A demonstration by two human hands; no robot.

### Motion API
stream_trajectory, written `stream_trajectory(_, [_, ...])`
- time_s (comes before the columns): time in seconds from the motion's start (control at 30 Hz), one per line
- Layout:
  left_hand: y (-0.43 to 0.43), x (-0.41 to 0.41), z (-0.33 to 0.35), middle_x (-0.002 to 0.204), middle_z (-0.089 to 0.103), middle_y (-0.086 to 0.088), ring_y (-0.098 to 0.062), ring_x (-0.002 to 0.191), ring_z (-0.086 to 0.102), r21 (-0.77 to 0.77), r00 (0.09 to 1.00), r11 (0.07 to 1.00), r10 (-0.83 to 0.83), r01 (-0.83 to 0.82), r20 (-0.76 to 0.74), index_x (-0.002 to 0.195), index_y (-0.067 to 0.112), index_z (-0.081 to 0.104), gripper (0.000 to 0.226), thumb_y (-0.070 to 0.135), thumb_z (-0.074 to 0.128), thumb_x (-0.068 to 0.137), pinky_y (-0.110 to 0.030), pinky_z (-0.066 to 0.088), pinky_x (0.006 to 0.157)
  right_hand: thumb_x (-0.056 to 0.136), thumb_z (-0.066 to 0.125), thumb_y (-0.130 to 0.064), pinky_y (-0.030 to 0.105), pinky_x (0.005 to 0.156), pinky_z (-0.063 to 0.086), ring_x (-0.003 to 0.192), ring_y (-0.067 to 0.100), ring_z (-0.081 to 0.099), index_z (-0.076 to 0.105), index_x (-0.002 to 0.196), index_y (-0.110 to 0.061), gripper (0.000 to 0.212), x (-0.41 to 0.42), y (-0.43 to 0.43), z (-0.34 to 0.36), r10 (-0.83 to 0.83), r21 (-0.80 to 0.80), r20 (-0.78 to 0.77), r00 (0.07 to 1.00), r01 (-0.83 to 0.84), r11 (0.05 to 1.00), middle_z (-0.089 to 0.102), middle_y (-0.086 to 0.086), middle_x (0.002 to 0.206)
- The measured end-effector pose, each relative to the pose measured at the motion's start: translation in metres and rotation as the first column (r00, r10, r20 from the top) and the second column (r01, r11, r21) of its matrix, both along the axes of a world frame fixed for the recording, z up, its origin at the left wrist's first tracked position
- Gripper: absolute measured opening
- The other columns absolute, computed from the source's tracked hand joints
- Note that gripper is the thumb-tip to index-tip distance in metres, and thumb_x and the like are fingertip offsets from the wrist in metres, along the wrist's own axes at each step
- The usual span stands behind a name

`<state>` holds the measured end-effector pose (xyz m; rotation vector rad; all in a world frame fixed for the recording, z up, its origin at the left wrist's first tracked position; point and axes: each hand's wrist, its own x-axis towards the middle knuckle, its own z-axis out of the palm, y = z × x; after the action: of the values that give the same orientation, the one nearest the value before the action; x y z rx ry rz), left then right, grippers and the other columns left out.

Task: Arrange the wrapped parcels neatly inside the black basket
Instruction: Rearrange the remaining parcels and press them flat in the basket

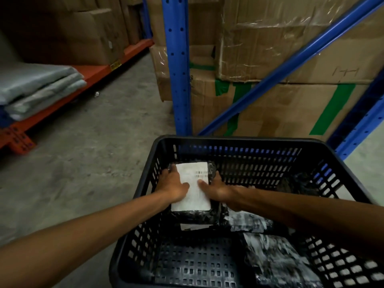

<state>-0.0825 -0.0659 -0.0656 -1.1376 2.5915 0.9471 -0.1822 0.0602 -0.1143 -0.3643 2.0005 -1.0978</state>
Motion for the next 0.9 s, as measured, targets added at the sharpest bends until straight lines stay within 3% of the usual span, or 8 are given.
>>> stream_trajectory(0.13, [0.012, -0.002, 0.004, 0.168, 0.007, -0.017, -0.033, 0.154, 0.019, -0.077, 0.998, 0.997, -0.025, 0.030, 0.059, 0.161, 0.013, 0.008, 0.081, 0.028, 0.053, 0.095, -0.038, 0.027, 0.123, 0.101, 0.044, -0.037, 0.033, 0.112, 0.036, 0.139, 0.026, 0.042, 0.024, 0.153, -0.016, 0.059, 0.002, 0.012, 0.033, 0.094, 0.033, -0.006, 0.996, -0.094, 0.995, 0.038, 0.004, 0.155])
stream_trajectory(0.23, [0.041, 0.000, 0.011, 0.169, -0.010, -0.013, -0.030, 0.157, -0.002, -0.237, 0.974, 0.947, -0.226, 0.216, -0.013, 0.162, 0.014, 0.007, 0.083, 0.028, 0.054, 0.095, -0.038, 0.012, 0.127, 0.103, 0.037, -0.038, 0.031, 0.106, 0.036, 0.138, 0.028, 0.044, 0.036, 0.150, -0.015, 0.052, -0.018, 0.043, 0.037, 0.137, 0.191, -0.281, 0.950, -0.084, 0.978, 0.046, 0.007, 0.151])
stream_trajectory(0.3, [0.069, 0.000, 0.013, 0.170, -0.002, -0.010, -0.026, 0.158, 0.001, -0.277, 0.894, 0.876, -0.436, 0.395, -0.103, 0.161, 0.012, 0.012, 0.079, 0.025, 0.053, 0.095, -0.034, 0.009, 0.128, 0.099, 0.046, -0.028, 0.034, 0.104, 0.042, 0.131, 0.031, 0.051, 0.037, 0.148, -0.014, 0.052, -0.032, 0.076, 0.031, 0.348, 0.375, -0.466, 0.813, -0.174, 0.910, 0.051, 0.012, 0.146])
stream_trajectory(0.37, [0.101, -0.001, 0.010, 0.163, 0.028, -0.013, -0.028, 0.151, 0.024, -0.313, 0.743, 0.741, -0.655, 0.594, -0.138, 0.156, 0.009, 0.031, 0.068, 0.019, 0.052, 0.092, -0.036, 0.021, 0.126, 0.087, 0.057, -0.020, 0.038, 0.100, 0.048, 0.126, 0.032, 0.055, 0.043, 0.143, -0.016, 0.058, -0.043, 0.111, 0.025, 0.566, 0.547, -0.510, 0.648, -0.263, 0.795, 0.055, 0.012, 0.141])
stream_trajectory(0.43, [0.132, -0.003, 0.000, 0.149, 0.046, -0.017, -0.033, 0.138, 0.040, -0.375, 0.589, 0.541, -0.808, 0.753, 0.017, 0.148, 0.003, 0.041, 0.062, 0.013, 0.054, 0.088, -0.040, 0.034, 0.118, 0.084, 0.060, -0.022, 0.037, 0.104, 0.047, 0.130, 0.030, 0.053, 0.046, 0.141, -0.015, 0.060, -0.045, 0.142, 0.015, 0.715, 0.673, -0.455, 0.530, -0.321, 0.666, 0.052, 0.009, 0.142])
stream_trajectory(0.57, [0.163, -0.018, -0.046, 0.164, 0.011, -0.030, -0.047, 0.152, 0.006, -0.392, 0.432, 0.218, -0.657, 0.894, 0.618, 0.156, -0.008, 0.012, 0.075, 0.027, 0.047, 0.100, -0.054, 0.003, 0.125, 0.098, 0.043, -0.020, 0.046, 0.121, 0.023, 0.151, 0.039, 0.015, 0.010, 0.155, 0.001, 0.070, -0.033, 0.176, -0.020, 0.913, 0.860, -0.290, 0.286, -0.341, 0.380, 0.011, 0.024, 0.163])
stream_trajectory(0.67, [0.156, -0.024, -0.080, 0.166, 0.003, -0.027, -0.052, 0.152, -0.002, -0.379, 0.337, -0.015, -0.424, 0.925, 0.841, 0.159, 0.001, 0.011, 0.075, 0.046, 0.032, 0.103, -0.065, -0.007, 0.120, 0.099, 0.032, -0.014, 0.048, 0.123, 0.009, 0.152, 0.041, -0.002, -0.008, 0.153, 0.003, 0.070, -0.026, 0.174, -0.036, 0.923, 0.891, -0.296, 0.246, -0.276, 0.360, -0.004, 0.027, 0.163])
stream_trajectory(0.9, [0.160, -0.034, -0.106, 0.163, 0.018, -0.030, -0.057, 0.149, 0.008, -0.393, 0.346, -0.026, -0.427, 0.919, 0.836, 0.154, 0.008, 0.036, 0.063, 0.043, 0.041, 0.101, -0.076, 0.004, 0.113, 0.104, 0.018, -0.020, 0.049, 0.122, 0.009, 0.150, 0.044, -0.006, -0.007, 0.154, 0.000, 0.060, -0.022, 0.159, -0.050, 0.908, 0.903, -0.293, 0.300, -0.225, 0.366, -0.006, 0.031, 0.161])
